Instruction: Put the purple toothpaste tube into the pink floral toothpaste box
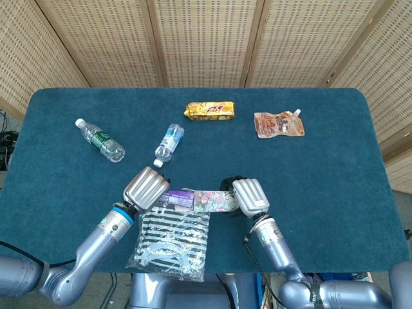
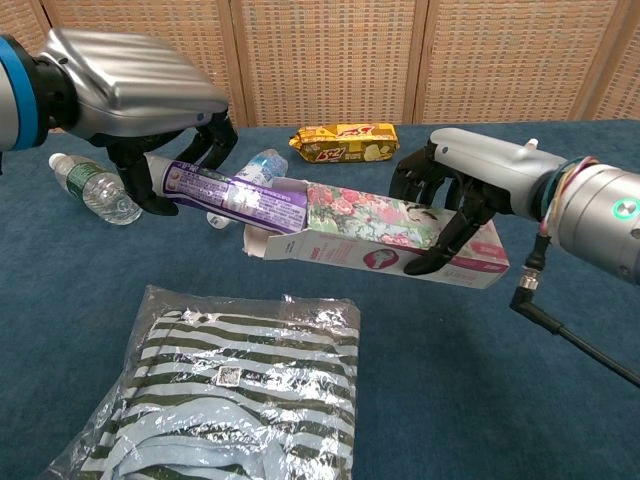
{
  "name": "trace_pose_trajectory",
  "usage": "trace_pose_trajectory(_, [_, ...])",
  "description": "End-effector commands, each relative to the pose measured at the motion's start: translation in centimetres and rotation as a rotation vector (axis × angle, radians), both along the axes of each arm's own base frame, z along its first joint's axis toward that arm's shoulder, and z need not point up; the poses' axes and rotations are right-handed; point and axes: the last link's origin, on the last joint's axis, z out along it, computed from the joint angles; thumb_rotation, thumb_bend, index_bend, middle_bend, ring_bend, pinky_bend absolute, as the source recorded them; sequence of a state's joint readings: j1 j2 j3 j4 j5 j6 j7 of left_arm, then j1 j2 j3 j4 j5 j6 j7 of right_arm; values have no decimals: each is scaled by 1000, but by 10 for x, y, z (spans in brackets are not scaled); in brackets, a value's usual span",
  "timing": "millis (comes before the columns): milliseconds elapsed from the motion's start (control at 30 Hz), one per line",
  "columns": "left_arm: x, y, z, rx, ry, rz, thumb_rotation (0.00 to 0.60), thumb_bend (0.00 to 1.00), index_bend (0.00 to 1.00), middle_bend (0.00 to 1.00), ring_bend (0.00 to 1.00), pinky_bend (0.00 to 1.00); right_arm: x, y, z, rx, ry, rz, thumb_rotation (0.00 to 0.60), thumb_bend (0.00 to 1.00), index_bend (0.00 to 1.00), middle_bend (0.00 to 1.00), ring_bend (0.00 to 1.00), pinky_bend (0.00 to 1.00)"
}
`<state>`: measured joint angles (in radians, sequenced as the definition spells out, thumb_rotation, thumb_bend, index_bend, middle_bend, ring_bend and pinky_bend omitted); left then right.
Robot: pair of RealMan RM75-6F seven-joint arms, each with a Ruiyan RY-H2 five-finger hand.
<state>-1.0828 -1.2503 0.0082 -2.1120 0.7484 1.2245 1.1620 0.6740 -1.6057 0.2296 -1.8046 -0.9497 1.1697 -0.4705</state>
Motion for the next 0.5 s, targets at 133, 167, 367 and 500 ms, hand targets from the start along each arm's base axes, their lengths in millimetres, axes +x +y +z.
trace_pose_trajectory(133, [7,-2,-6,7,-23,-25,600,397,864,746,658,651,0,1,0,4,-12,-5,600,89,572,456,378,451])
trace_pose_trajectory(167, [8,-2,-7,13,-24,-32,600,397,864,746,658,651,1,1,0,3,-14,-5,600,88,573,456,378,451])
trace_pose_trajectory(367, [15,-6,-12,66,-36,-105,600,397,866,746,659,651,2,2,0,24,-56,-27,600,88,572,456,377,451])
trace_pose_trajectory(500, [18,-8,-13,85,-34,-133,600,398,867,746,660,651,3,2,1,41,-108,-47,600,89,572,456,378,451])
